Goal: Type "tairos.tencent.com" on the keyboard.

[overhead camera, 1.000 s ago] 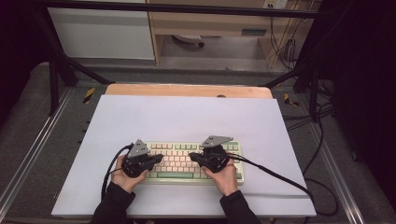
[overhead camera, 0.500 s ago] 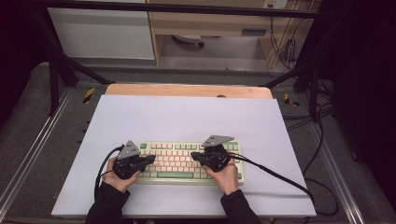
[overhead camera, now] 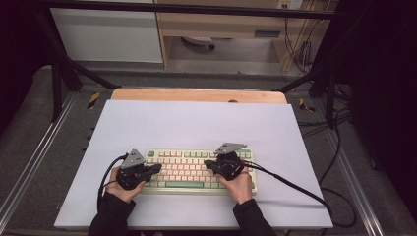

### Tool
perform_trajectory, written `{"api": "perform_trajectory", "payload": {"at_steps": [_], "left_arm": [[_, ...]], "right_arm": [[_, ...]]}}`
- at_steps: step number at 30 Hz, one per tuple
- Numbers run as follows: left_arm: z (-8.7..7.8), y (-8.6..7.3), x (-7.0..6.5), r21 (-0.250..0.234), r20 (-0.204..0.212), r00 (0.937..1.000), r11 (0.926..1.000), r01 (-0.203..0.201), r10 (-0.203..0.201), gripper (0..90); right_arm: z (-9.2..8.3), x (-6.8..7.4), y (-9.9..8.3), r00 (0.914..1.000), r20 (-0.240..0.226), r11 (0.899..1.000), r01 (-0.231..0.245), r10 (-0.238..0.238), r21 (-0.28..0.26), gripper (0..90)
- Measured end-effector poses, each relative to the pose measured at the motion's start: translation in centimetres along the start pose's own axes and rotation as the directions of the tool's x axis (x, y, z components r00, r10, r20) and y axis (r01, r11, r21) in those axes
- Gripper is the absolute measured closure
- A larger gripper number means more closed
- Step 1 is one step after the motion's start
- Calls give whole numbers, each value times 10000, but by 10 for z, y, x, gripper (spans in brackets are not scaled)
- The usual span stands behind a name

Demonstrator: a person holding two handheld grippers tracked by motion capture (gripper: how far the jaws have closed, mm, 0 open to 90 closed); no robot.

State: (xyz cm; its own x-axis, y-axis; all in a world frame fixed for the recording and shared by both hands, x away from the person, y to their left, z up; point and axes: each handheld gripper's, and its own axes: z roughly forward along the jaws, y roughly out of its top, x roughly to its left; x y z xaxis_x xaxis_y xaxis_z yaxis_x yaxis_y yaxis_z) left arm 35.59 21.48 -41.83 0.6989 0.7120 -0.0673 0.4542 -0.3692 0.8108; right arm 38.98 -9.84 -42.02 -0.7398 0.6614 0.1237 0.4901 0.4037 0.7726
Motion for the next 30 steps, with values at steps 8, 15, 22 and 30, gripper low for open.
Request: {"api": "perform_trajectory", "payload": {"at_steps": [8,15,22,30], "left_arm": [[0,0,0,23,0,10000,10000,12,-12,898],[0,0,1,7,-15,10000,10000,29,-29,898],[-1,0,1,-18,-16,10000,10000,36,-36,898],[-1,0,1,-20,-7,10000,10000,29,-29,898]], "right_arm": [[5,0,-3,10000,-38,9999,-63,64,138,900],[10,1,-5,9998,-178,9999,-100,102,62,900],[13,0,-5,9995,-260,9999,-157,158,38,900],[14,1,-6,9995,-285,9998,-131,135,122,900]]}}
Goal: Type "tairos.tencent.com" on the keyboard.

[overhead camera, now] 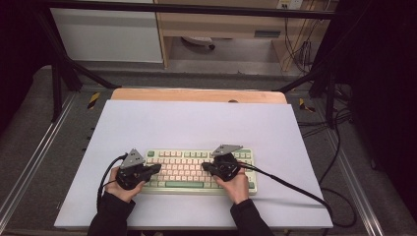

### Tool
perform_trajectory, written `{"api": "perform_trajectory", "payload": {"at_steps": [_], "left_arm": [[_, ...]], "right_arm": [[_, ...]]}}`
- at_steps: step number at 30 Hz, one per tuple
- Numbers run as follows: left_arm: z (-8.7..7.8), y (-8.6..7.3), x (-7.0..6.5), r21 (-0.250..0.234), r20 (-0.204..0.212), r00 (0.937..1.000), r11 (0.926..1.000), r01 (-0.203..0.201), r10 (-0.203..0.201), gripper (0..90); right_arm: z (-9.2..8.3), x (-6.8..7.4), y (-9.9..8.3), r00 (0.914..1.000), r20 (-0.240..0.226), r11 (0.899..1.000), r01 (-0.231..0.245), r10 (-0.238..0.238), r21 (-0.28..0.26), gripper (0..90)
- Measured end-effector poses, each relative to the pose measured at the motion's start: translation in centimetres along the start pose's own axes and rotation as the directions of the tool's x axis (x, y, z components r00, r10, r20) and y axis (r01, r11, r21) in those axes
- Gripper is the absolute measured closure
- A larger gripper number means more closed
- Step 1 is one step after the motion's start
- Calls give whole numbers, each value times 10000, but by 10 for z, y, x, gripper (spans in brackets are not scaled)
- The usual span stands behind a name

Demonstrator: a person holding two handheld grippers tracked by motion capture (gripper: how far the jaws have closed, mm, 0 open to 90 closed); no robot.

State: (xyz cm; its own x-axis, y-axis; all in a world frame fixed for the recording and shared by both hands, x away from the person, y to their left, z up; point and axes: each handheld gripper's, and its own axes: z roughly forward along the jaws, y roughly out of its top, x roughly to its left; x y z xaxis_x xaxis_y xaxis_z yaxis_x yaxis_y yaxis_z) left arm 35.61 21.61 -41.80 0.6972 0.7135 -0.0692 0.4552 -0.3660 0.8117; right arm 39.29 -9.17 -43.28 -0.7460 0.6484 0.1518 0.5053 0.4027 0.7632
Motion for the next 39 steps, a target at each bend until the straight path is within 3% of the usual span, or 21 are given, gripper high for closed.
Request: {"api": "perform_trajectory", "payload": {"at_steps": [11,39], "left_arm": [[4,0,-3,104,98,9999,9999,-92,91,898],[18,-3,-7,541,172,9996,9982,-243,234,899]], "right_arm": [[-19,4,6,9999,-60,9990,128,-131,-426,900],[-24,9,5,9994,-201,9984,273,-283,-496,900]]}}
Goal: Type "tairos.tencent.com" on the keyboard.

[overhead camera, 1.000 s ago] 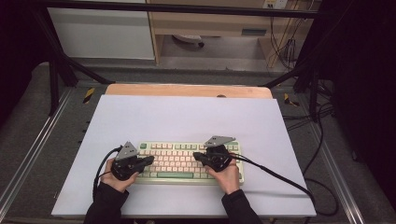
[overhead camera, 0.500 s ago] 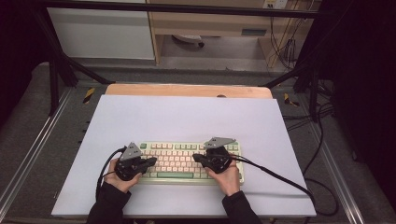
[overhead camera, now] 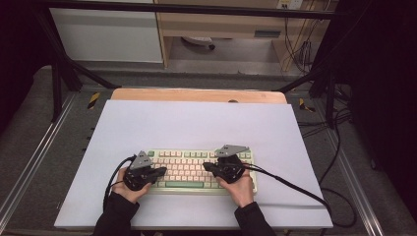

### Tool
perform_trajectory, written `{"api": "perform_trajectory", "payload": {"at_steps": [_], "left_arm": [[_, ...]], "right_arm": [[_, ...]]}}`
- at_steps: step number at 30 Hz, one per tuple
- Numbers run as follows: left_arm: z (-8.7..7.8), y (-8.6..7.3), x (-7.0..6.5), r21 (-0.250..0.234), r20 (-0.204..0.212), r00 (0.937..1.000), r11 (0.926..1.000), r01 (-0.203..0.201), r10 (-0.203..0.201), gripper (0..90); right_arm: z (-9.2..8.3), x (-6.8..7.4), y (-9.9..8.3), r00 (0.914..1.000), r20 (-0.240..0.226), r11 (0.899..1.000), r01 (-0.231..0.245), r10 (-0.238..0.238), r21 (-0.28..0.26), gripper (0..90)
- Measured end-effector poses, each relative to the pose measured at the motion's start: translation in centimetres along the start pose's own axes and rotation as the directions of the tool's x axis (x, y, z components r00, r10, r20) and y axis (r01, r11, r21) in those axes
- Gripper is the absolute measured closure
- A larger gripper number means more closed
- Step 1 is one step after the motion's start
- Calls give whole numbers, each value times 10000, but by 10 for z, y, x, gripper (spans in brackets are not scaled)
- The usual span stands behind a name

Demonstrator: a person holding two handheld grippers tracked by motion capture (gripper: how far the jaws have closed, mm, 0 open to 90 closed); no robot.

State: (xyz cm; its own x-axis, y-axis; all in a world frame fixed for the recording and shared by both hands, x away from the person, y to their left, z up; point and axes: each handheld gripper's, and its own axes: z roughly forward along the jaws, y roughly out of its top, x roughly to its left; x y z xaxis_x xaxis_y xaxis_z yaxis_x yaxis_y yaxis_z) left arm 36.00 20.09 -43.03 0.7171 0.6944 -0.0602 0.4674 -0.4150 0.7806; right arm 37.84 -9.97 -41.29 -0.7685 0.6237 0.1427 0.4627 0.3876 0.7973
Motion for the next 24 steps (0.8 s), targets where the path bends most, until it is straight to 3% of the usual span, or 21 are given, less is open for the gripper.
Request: {"api": "perform_trajectory", "payload": {"at_steps": [17,24], "left_arm": [[3,-1,0,137,-48,10000,9999,-78,78,899],[-2,1,-1,-55,-35,10000,10000,-58,58,899]], "right_arm": [[-2,1,0,10000,5,10000,65,-65,-1,900],[-5,3,0,9999,-27,9999,118,-118,4,900]]}}
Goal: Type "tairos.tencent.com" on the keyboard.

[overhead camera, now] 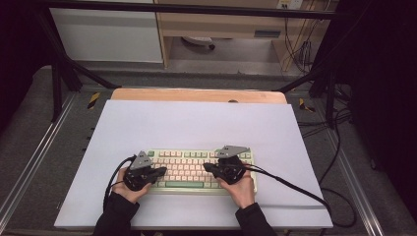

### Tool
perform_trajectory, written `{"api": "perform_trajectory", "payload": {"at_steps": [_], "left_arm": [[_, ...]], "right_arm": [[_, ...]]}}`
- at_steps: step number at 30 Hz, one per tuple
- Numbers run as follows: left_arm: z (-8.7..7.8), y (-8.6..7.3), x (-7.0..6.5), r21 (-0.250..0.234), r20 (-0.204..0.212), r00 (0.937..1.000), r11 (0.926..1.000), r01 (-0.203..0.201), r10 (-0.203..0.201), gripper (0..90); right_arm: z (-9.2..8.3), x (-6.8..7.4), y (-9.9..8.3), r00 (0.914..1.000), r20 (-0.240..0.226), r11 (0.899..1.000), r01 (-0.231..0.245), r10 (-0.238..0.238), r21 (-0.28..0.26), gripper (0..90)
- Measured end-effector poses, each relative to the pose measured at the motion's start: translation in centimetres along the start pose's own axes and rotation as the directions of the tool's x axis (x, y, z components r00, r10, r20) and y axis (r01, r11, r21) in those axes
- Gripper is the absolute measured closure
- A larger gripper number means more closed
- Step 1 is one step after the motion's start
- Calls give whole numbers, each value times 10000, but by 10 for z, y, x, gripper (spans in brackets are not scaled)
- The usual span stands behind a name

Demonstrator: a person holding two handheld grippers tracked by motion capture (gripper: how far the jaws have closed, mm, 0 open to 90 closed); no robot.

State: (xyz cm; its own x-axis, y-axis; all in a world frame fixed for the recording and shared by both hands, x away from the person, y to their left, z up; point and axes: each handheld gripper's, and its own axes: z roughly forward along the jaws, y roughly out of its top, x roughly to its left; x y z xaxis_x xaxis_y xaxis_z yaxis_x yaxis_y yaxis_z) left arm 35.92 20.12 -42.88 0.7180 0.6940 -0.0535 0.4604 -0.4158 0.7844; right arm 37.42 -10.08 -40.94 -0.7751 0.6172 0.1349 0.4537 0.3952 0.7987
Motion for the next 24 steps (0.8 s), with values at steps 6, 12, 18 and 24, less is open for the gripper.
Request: {"api": "perform_trajectory", "payload": {"at_steps": [6,12,18,24], "left_arm": [[-4,1,0,-136,12,10000,9999,35,-35,899],[-6,1,2,-204,-15,10000,9998,77,-78,899],[-8,1,2,-248,-35,9999,9996,99,-100,899],[-10,2,3,-308,-32,9999,9995,117,-118,899]], "right_arm": [[1,1,-2,10000,15,9997,74,-75,250,900],[3,4,-5,9998,-84,9988,205,-202,450,900],[3,6,-9,9993,-130,9978,345,-338,572,900],[3,7,-12,9993,-140,9970,353,-344,691,900]]}}
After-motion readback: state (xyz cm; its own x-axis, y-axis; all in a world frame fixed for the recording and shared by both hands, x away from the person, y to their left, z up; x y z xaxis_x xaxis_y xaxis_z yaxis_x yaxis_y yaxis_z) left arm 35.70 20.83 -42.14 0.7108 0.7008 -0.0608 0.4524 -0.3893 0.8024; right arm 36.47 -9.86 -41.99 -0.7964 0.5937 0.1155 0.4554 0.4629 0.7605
